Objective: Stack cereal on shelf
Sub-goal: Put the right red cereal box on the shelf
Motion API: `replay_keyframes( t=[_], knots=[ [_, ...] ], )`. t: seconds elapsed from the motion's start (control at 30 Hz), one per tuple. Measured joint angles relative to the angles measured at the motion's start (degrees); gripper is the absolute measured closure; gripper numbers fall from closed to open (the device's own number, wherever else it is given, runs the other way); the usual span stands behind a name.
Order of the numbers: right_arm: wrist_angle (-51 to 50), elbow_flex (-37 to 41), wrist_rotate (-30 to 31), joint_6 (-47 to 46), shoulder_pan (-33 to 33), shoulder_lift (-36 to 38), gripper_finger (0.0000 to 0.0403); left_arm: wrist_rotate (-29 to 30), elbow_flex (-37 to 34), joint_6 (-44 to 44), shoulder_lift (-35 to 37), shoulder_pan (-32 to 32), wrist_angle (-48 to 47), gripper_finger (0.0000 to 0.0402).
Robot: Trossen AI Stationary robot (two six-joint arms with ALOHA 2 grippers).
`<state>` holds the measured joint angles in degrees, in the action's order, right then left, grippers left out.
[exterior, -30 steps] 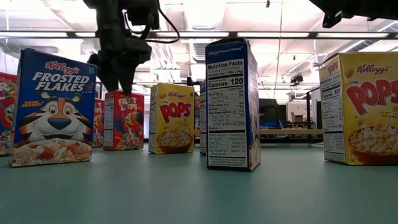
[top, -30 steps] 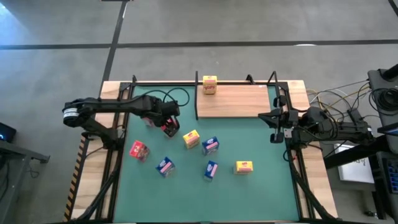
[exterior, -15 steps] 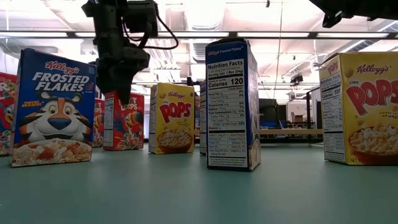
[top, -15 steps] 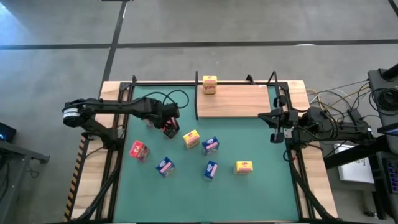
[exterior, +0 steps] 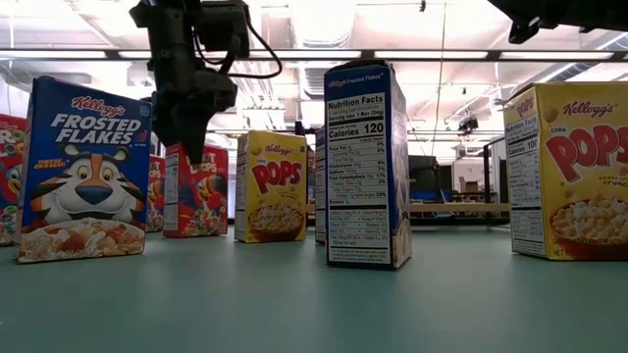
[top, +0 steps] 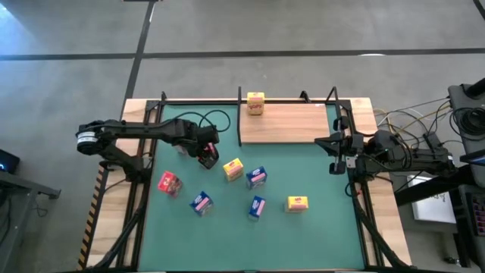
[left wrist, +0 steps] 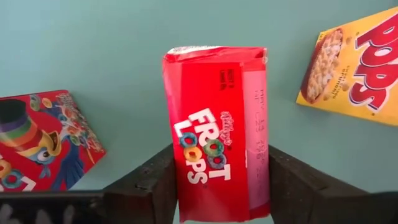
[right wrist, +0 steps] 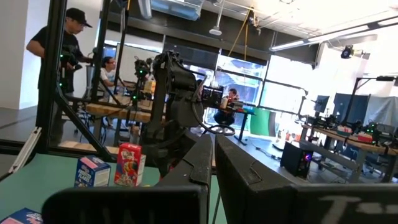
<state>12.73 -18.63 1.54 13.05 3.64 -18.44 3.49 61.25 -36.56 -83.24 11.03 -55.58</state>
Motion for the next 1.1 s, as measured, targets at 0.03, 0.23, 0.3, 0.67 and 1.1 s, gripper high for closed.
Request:
replay_keyframes(
  t=[0.03,0.23,0.3,0.67,1.1],
  knots=[
    [0.0,0.0,0.0,0.0,0.0,0.0,0.0392,0.0,0.0,-0.1,0.0,0.0,0.0,0.0233],
    [0.0,0.0,0.0,-0.2,0.0,0.0,0.0392,-0.1,0.0,-0.2,0.0,0.0,0.0,0.0246],
    [0.0,0.0,0.0,-0.3,0.0,0.0,0.0392,-1.3,0.0,-0.1,0.1,0.0,-0.2,0.0246],
    [0.0,0.0,0.0,-1.1,0.0,0.0,0.0392,-2.7,12.3,4.2,0.1,-0.2,-7.1,0.0247],
    [-0.5,0.0,-0.1,-2.0,0.0,0.0,0.0392,-2.6,27.9,9.7,0.1,-0.2,-17.0,0.0247]
  ],
)
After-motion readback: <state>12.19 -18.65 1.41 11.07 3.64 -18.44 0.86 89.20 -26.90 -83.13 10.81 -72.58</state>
